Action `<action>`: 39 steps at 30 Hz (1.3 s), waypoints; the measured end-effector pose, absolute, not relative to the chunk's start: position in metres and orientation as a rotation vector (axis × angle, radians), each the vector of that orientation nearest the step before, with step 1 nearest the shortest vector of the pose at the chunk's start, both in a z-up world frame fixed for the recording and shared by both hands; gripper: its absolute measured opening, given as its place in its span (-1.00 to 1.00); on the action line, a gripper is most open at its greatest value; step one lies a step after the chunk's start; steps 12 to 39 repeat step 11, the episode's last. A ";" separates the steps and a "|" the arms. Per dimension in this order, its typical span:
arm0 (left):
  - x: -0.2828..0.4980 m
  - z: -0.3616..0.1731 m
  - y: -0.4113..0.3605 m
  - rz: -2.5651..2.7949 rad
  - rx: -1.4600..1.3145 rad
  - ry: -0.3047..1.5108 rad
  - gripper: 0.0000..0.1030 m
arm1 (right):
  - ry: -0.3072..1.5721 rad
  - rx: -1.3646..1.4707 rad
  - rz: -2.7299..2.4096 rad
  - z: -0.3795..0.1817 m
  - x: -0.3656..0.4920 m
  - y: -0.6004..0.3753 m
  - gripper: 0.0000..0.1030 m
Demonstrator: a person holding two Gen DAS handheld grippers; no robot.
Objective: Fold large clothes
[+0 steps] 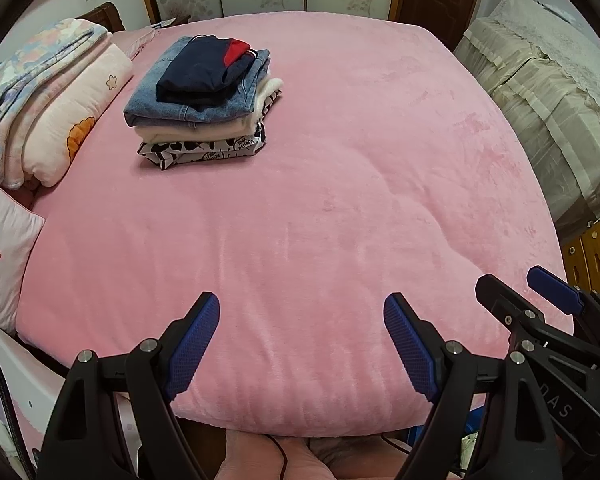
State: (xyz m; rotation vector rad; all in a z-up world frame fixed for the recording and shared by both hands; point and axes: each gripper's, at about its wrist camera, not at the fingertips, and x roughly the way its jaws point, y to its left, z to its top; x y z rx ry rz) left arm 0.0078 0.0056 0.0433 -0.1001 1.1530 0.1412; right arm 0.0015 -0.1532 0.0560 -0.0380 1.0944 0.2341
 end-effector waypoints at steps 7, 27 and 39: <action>0.011 0.040 0.005 0.140 -0.103 1.162 0.61 | 1.101 -0.043 0.234 0.053 0.006 -0.156 0.29; 0.012 0.039 0.004 0.137 -0.103 1.164 0.61 | 1.110 -0.042 0.237 0.050 0.011 -0.159 0.29; 0.012 0.039 0.004 0.137 -0.103 1.164 0.61 | 1.110 -0.042 0.237 0.050 0.011 -0.159 0.29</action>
